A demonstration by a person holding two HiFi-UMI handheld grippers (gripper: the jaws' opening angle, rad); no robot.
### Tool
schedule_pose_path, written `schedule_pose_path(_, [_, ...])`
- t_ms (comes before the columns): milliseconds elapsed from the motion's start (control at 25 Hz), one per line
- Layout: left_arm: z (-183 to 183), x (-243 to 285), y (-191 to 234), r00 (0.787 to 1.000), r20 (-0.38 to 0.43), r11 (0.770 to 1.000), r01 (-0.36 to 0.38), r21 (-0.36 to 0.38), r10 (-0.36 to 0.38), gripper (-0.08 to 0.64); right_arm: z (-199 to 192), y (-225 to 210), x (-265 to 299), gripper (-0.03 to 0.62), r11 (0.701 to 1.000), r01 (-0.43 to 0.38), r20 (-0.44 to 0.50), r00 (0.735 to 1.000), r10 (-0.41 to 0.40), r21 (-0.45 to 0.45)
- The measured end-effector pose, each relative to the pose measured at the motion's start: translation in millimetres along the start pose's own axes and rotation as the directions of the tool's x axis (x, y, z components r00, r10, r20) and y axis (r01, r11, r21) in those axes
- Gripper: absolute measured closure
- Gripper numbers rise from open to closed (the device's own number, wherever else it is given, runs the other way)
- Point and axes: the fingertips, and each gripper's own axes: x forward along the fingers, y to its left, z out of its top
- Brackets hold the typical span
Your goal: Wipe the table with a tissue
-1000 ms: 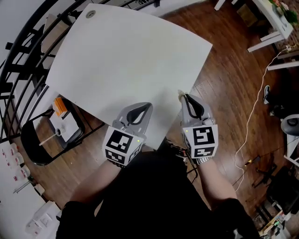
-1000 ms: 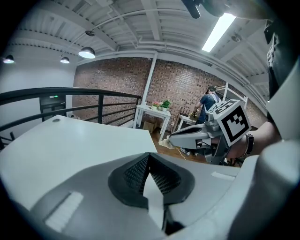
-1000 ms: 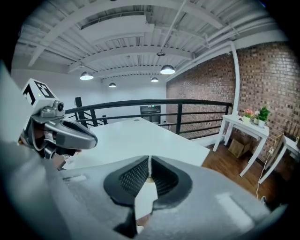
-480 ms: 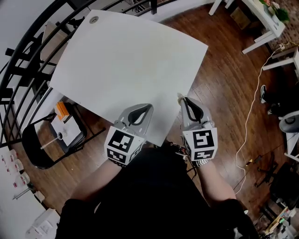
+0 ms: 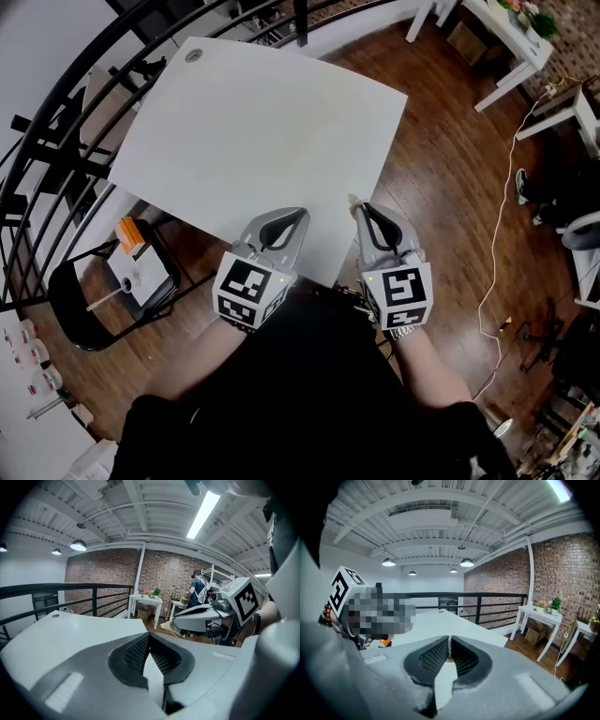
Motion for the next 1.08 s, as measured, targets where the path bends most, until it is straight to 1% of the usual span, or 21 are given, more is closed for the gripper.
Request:
schedule_pose_path(400, [10, -31, -13, 0.998, 0.053, 0.999, 0.021, 0.036, -0.023, 0.549, 10, 35, -31, 0.584, 1.000, 0.018, 0.038, 0.999, -0.017, -0.026])
schedule_pose_path(840, [4, -61, -20, 0.996, 0.078, 0.997, 0.049, 0.060, -0.053, 0.549, 12, 74, -53, 0.584, 0.998, 0.043, 0.064, 0.997, -0.041, -0.043])
schedule_pose_path(1080, [0, -77, -25, 0.994, 0.089, 0.996, 0.053, 0.072, -0.059, 0.549, 10, 91, -64, 0.584, 0.998, 0.051, 0.075, 0.996, -0.047, -0.047])
